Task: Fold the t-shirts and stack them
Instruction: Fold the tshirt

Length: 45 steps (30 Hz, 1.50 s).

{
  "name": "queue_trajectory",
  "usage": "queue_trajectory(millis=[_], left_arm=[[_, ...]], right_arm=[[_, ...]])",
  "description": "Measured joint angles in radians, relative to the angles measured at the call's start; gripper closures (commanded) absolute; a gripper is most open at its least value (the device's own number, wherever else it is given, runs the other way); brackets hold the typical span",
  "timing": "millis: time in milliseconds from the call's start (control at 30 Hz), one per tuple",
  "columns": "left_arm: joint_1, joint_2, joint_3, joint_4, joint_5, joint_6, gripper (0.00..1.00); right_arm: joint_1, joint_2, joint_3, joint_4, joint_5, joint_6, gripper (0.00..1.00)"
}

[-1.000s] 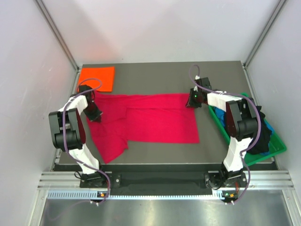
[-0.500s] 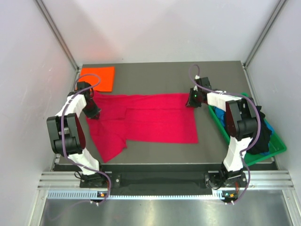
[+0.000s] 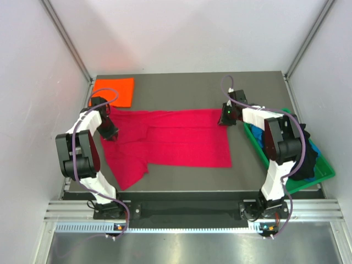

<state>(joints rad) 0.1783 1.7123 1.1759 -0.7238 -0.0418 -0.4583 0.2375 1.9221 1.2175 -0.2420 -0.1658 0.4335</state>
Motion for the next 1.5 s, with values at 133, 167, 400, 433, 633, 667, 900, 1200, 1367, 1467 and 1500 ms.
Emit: queue_trajectory(millis=[133,167,400,433,633,667,900,1200,1367,1467,1500], left_arm=[[0.0,0.021,-0.01,0.012,-0.001,-0.002,0.78],[0.0,0.026,-0.013,0.018,-0.001,-0.004,0.78],[0.0,0.079,-0.026,0.061,0.0,-0.016,0.91],[0.0,0.079,-0.026,0.062,0.001,-0.016,0.91],[0.0,0.077,-0.026,0.062,-0.005,-0.018,0.89],[0.0,0.077,-0.026,0.061,-0.005,-0.018,0.92],[0.0,0.077,-0.026,0.061,0.0,-0.014,1.0],[0.0,0.076,-0.017,0.055,0.0,-0.014,0.94],[0.0,0.076,-0.012,0.05,0.0,-0.014,0.93],[-0.001,0.071,-0.008,0.046,0.0,-0.014,0.91],[-0.001,0.069,-0.005,0.043,0.001,-0.014,0.89]], right_arm=[[0.0,-0.037,0.0,-0.055,0.021,-0.006,0.83],[0.003,-0.054,-0.002,-0.067,0.025,-0.006,0.83],[0.039,-0.172,-0.074,-0.077,0.042,-0.004,0.83],[0.05,-0.18,-0.089,-0.076,0.043,-0.003,0.83],[0.102,-0.188,-0.205,-0.073,0.045,0.01,0.84],[0.102,-0.188,-0.215,-0.074,0.047,0.014,0.84],[0.102,-0.188,-0.223,-0.05,0.068,0.024,0.84],[0.103,-0.188,-0.223,-0.043,0.079,0.024,0.84],[0.103,-0.188,-0.223,-0.041,0.084,0.024,0.84],[0.103,-0.188,-0.223,-0.04,0.086,0.024,0.84],[0.103,-0.188,-0.223,-0.039,0.086,0.024,0.84]])
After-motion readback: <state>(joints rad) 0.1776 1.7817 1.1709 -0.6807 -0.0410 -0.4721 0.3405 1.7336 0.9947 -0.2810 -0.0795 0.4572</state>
